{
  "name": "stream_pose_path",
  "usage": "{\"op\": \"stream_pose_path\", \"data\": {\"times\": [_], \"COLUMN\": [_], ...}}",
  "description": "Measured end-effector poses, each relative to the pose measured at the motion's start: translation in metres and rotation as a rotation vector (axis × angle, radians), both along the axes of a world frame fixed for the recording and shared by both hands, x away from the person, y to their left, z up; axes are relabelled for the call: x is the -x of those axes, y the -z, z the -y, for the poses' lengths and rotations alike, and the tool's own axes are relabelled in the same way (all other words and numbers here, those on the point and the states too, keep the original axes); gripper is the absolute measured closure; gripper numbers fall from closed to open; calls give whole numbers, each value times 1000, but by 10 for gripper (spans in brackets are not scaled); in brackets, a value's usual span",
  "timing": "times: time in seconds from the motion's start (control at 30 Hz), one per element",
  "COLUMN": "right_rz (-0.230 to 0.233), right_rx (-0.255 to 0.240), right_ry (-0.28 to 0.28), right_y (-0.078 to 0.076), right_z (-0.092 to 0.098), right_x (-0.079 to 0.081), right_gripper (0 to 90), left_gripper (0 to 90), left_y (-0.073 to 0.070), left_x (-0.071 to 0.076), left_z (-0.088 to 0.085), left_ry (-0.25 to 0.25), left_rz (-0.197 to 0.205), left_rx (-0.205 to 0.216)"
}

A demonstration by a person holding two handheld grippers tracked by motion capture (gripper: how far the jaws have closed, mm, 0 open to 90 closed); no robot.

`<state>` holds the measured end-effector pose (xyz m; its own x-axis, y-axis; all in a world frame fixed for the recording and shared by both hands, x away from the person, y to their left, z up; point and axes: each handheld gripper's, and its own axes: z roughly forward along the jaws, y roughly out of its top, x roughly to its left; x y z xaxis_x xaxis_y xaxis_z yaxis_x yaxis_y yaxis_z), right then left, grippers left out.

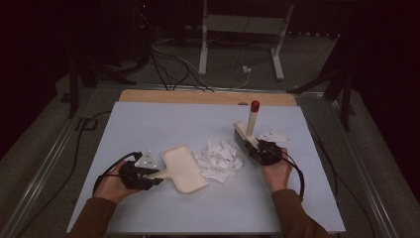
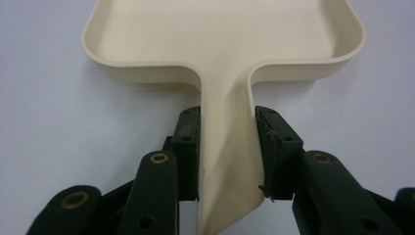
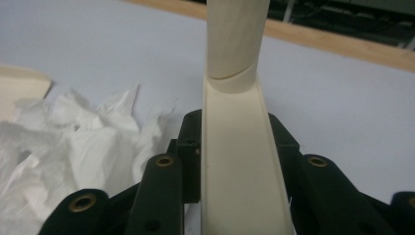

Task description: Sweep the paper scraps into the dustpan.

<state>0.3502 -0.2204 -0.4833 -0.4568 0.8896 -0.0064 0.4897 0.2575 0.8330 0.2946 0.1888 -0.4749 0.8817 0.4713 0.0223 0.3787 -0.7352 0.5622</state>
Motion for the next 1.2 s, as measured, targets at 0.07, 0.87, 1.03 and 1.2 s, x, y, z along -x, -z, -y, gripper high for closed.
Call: {"op": "stream_pose_path", "data": {"times": [0.07, 0.87, 1.03, 1.2], "right_rz": [-10, -84, -80, -75], "right_rx": [8, 22, 30, 28], "right_ry": [-4, -5, -17, -17], "right_y": [0, -9, -9, -8], "right_z": [-1, -3, -7, -11], "right_x": [1, -7, -4, -2], "right_gripper": [679, 679, 679, 679], "left_gripper": [664, 664, 664, 664], "left_y": [0, 1, 2, 3], "left_x": [-1, -3, -4, -5], "left_z": [0, 1, 2, 4], "left_ry": [0, -5, -4, -2], "left_rz": [-1, -8, -9, -9], "left_rx": [-1, 3, 6, 10]}}
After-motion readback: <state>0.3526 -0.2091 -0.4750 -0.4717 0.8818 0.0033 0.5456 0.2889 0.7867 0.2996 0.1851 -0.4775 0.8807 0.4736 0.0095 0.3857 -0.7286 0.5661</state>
